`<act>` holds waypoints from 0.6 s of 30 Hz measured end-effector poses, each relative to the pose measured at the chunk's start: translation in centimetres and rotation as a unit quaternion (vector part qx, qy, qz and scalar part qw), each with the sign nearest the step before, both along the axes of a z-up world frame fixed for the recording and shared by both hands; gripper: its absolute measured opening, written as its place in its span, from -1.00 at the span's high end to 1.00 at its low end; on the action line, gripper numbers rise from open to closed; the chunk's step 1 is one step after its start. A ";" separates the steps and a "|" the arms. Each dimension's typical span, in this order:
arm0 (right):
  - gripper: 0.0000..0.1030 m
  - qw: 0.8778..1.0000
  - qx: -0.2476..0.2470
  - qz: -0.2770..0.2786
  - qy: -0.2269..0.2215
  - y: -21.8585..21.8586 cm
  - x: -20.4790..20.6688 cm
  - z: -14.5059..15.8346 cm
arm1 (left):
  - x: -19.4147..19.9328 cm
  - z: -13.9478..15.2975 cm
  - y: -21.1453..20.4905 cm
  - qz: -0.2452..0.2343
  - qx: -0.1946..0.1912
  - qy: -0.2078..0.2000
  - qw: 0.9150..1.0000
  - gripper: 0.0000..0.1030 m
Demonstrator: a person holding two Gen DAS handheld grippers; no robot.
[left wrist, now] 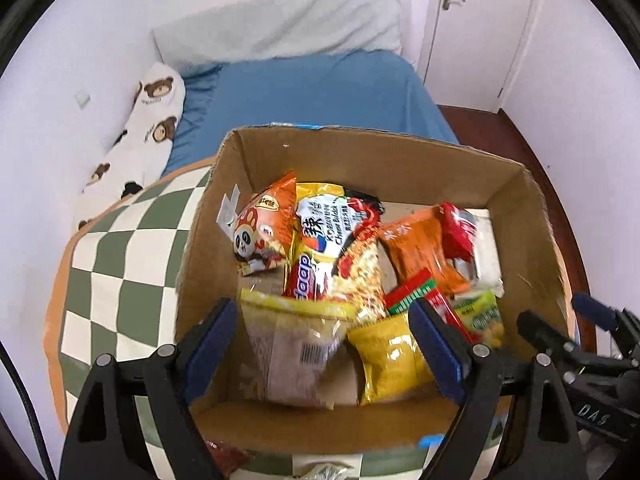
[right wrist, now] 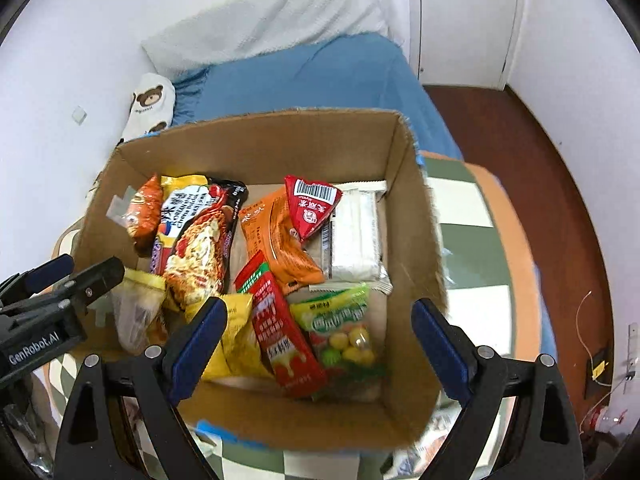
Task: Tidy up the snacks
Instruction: 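Carry both packets into the box, open both tools and lift away, then grasp the white wrapped candy with the left tool while the right tool grasps the oat cookie bag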
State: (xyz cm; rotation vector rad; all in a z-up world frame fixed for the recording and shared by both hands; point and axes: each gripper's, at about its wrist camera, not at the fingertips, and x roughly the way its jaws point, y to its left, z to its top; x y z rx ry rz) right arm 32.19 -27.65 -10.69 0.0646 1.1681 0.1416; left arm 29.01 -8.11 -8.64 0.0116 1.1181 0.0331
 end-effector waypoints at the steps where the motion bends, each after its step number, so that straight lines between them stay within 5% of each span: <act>1: -0.85 1.000 0.000 -0.003 -0.009 -0.2 -0.8 0.7 | -0.6 0.4 -0.2 -0.002 0.000 -0.004 1.000 -0.69; 11: -0.85 0.996 -0.015 0.000 -0.083 -0.5 -7.4 6.7 | -7.4 4.8 -1.1 -0.008 -0.011 -0.056 0.998 -0.69; 18: -0.85 0.996 0.022 -0.012 -0.085 -1.4 -10.9 8.4 | -10.4 6.2 -0.9 -0.006 -0.023 -0.060 0.998 -0.69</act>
